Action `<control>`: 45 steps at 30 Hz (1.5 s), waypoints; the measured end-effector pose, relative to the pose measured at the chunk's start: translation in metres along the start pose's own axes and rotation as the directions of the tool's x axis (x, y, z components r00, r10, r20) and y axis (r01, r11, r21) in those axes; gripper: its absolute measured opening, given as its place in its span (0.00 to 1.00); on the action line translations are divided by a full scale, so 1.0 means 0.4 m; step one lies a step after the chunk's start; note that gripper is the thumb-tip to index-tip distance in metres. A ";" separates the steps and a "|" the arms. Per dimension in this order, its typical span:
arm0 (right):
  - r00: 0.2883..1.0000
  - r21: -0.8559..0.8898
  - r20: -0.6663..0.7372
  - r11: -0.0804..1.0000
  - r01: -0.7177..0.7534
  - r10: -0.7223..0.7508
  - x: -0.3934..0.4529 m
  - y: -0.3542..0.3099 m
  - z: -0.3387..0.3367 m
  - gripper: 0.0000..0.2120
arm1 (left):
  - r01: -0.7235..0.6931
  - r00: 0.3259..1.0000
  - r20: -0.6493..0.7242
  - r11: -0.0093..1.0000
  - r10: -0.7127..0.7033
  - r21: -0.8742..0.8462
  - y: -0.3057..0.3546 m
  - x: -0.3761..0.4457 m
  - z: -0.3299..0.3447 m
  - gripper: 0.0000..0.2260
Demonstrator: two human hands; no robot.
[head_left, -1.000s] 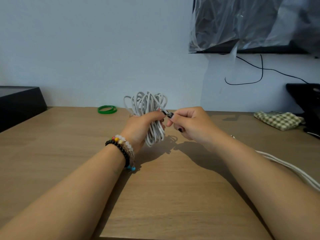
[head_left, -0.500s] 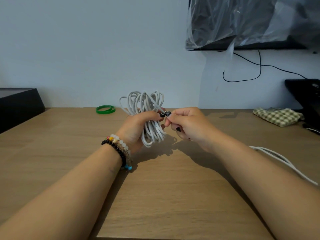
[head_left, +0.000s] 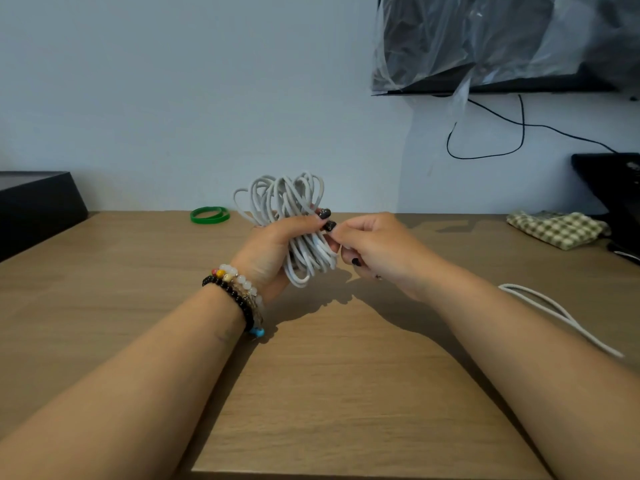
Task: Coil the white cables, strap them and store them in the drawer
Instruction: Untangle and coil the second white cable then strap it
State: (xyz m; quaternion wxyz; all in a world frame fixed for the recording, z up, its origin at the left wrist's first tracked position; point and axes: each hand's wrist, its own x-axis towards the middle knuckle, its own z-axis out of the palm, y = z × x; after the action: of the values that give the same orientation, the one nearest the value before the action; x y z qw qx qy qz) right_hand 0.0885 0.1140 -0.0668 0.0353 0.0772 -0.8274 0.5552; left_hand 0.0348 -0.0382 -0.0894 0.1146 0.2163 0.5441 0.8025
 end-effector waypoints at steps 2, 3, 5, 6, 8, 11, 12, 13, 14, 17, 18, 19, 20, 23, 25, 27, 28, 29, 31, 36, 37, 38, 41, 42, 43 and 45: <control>1.000 -0.042 -0.016 0.999 0.018 -0.019 0.001 0.003 0.002 0.14 | -0.035 0.993 -0.115 0.999 0.038 0.022 0.002 0.002 0.005 0.07; 0.999 -0.064 -0.021 0.998 0.028 -0.029 0.001 0.004 0.001 0.13 | -0.048 0.982 -0.180 0.998 0.052 0.027 0.004 0.003 0.006 0.05; 0.999 -0.075 -0.025 0.996 0.042 -0.044 0.003 0.007 0.000 0.12 | -0.079 0.956 -0.283 0.997 0.074 -0.009 0.008 0.007 0.004 0.04; 0.999 -0.068 -0.029 0.997 0.043 -0.045 0.004 0.007 -0.002 0.12 | -0.098 0.943 -0.323 0.995 0.083 -0.029 0.012 0.008 0.002 0.03; 0.999 -0.053 -0.031 0.998 0.042 -0.044 0.004 0.007 -0.007 0.11 | -0.136 0.911 -0.402 0.988 0.097 -0.070 0.023 0.011 -0.007 0.03; 0.998 -0.046 -0.023 0.997 0.058 -0.059 0.001 0.007 -0.016 0.10 | -0.200 0.862 -0.503 0.957 0.069 -0.210 0.042 0.023 -0.028 0.04; 0.998 -0.048 -0.019 0.997 0.061 -0.062 -0.001 0.006 -0.019 0.10 | -0.223 0.845 -0.531 0.941 0.058 -0.253 0.047 0.027 -0.035 0.04; 0.998 -0.048 -0.008 0.997 0.063 -0.063 -0.003 0.005 -0.022 0.10 | -0.242 0.834 -0.550 0.927 0.049 -0.285 0.051 0.029 -0.040 0.04; 0.998 -0.044 0.012 0.997 0.065 -0.064 -0.005 0.004 -0.025 0.10 | -0.250 0.828 -0.559 0.923 0.046 -0.293 0.055 0.029 -0.044 0.05; 0.986 -0.037 0.142 0.995 0.091 -0.085 -0.014 0.000 -0.027 0.10 | -0.264 0.811 -0.579 0.934 0.081 -0.240 0.059 0.027 -0.048 0.09; 0.976 -0.038 0.195 0.993 0.111 -0.101 -0.019 -0.003 -0.025 0.10 | -0.262 0.795 -0.598 0.945 0.098 -0.194 0.059 0.026 -0.051 0.09; 0.963 -0.036 0.242 0.990 0.133 -0.121 -0.023 -0.005 -0.022 0.11 | -0.260 0.771 -0.626 0.956 0.120 -0.137 0.057 0.026 -0.056 0.07; 0.948 -0.031 0.285 0.987 0.156 -0.140 -0.028 -0.009 -0.017 0.11 | -0.261 0.739 -0.656 0.963 0.151 -0.072 0.057 0.027 -0.060 0.08; 0.897 -0.025 0.405 0.979 0.203 -0.175 -0.041 -0.020 0.001 0.11 | -0.304 0.689 -0.693 0.953 0.213 -0.010 0.056 0.027 -0.068 0.29; 0.873 -0.057 0.467 0.980 0.189 -0.141 -0.043 -0.020 0.009 0.12 | -0.314 0.695 -0.693 0.948 0.192 -0.052 0.062 0.027 -0.066 0.21; 0.858 -0.124 0.507 0.979 0.164 -0.080 -0.040 -0.014 0.011 0.11 | -0.321 0.726 -0.675 0.933 0.132 -0.163 0.071 0.024 -0.056 0.06; 0.854 -0.170 0.518 0.973 0.158 -0.048 -0.036 -0.010 0.012 0.11 | -0.327 0.754 -0.645 0.922 0.122 -0.207 0.075 0.022 -0.051 0.08; 0.852 -0.217 0.523 0.965 0.148 -0.013 -0.032 -0.005 0.012 0.10 | -0.325 0.794 -0.595 0.915 0.125 -0.241 0.074 0.024 -0.049 0.10; 0.856 -0.298 0.512 0.949 0.106 0.066 -0.024 0.004 0.012 0.09 | -0.301 0.873 -0.467 0.911 0.143 -0.283 0.073 0.017 -0.032 0.11; 0.942 -0.420 0.312 0.907 0.020 0.124 -0.002 0.022 -0.017 0.09 | -0.098 0.995 -0.034 0.913 0.092 -0.397 0.062 -0.005 -0.010 0.11; 0.951 -0.437 0.279 0.900 0.005 0.130 0.000 0.023 -0.023 0.10 | -0.045 0.997 0.045 0.920 0.068 -0.390 0.060 -0.007 -0.011 0.09; 0.958 -0.447 0.254 0.895 -0.006 0.133 0.002 0.025 -0.028 0.11 | 0.002 0.993 0.110 0.931 0.041 -0.365 0.058 -0.010 -0.011 0.10; 0.969 -0.457 0.201 0.889 -0.037 0.144 0.006 0.029 -0.035 0.11 | 0.078 0.976 0.214 0.972 -0.029 -0.224 0.052 -0.017 -0.003 0.10; 0.973 -0.467 0.181 0.883 -0.043 0.143 0.006 0.031 -0.036 0.12 | 0.086 0.975 0.218 0.983 -0.049 -0.163 0.050 -0.018 0.000 0.09; 0.978 -0.478 0.156 0.877 -0.046 0.136 0.008 0.033 -0.035 0.12 | 0.091 0.977 0.201 0.991 -0.069 -0.101 0.048 -0.019 0.002 0.07; 0.991 -0.486 0.091 0.873 -0.039 0.095 0.012 0.037 -0.033 0.11 | 0.080 0.988 0.131 0.997 -0.081 0.012 0.045 -0.017 0.002 0.06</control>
State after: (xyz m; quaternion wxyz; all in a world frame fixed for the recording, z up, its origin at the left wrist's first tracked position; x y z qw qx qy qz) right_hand 0.0811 0.1314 -0.0744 -0.0122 0.0682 -0.9425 0.3270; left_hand 0.0422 -0.0472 -0.0742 0.1815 0.2468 0.5462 0.7796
